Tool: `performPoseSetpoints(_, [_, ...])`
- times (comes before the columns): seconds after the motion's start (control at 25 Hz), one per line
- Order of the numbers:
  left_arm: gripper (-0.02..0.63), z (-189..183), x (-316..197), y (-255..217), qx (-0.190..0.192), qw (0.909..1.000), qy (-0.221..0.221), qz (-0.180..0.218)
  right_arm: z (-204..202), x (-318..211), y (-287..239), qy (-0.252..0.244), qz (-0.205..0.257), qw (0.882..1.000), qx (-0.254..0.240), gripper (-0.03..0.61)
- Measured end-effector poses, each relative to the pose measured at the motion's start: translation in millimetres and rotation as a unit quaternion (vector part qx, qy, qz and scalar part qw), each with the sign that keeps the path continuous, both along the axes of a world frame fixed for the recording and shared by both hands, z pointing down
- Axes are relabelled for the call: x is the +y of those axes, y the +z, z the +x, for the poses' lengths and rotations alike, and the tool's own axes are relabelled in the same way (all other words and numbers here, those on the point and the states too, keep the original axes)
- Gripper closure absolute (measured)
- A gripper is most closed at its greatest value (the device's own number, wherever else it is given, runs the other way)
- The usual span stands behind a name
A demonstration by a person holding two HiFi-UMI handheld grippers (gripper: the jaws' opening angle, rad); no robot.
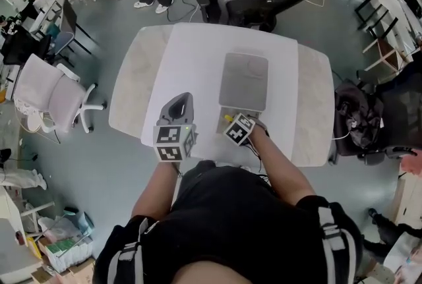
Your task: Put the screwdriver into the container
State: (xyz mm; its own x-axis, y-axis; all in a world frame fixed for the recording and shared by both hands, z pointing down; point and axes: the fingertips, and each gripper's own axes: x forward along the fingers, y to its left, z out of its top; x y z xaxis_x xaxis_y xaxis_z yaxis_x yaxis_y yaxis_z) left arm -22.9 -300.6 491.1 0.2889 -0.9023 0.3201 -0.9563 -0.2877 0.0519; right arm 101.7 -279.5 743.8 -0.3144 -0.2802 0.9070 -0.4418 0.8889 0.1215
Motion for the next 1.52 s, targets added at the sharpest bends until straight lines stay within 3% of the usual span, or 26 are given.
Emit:
performPoseSetpoints(0.16, [0.601,-3,-3,0,-0.001,1.0000,0.000,-0.002,-1,3,3,-0.011,-0.005,1.000,0.018,0.511])
performPoseSetpoints(0.24, [0.601,-5,-4,0,0.000,1.0000,-0.002,-0.001,-1,4,-3,-0.010,-0.008,1.000,0.008,0.476])
performPoseSetpoints(0.52, [0.601,-5,-13,1,0.002,1.0000,0.005,0.005,3,-8,-54,0.058,0.019,0.994,-0.088,0.453])
performPoseSetpoints(0.76, [0.601,11,-25,-2,0.007,0.9997,0.023,0.009,26,-31,-121,0.139,0.087,0.969,-0.182,0.534])
performPoseSetpoints(0.92, [0.601,23,-32,-5,0.011,0.9992,0.036,0.013,45,-47,-181,0.184,0.168,0.933,-0.261,0.565])
performPoseSetpoints(1.08, [0.601,36,-40,-6,0.013,0.9985,0.051,0.018,73,-54,-247,0.213,0.272,0.877,-0.333,0.566])
performPoseSetpoints(1.2, [0.601,43,-43,-10,0.015,0.9978,0.061,0.022,98,-52,-299,0.241,0.340,0.828,-0.376,0.566])
performPoseSetpoints(1.36, [0.601,53,-46,-17,0.020,0.9963,0.076,0.035,135,-44,-343,0.286,0.388,0.775,-0.409,0.566])
performPoseSetpoints(1.44, [0.601,57,-46,-19,0.021,0.9956,0.082,0.040,150,-39,-355,0.299,0.410,0.756,-0.413,0.566])
performPoseSetpoints(1.52, [0.601,59,-47,-21,0.021,0.9951,0.086,0.043,160,-35,-358,0.306,0.434,0.746,-0.402,0.566])
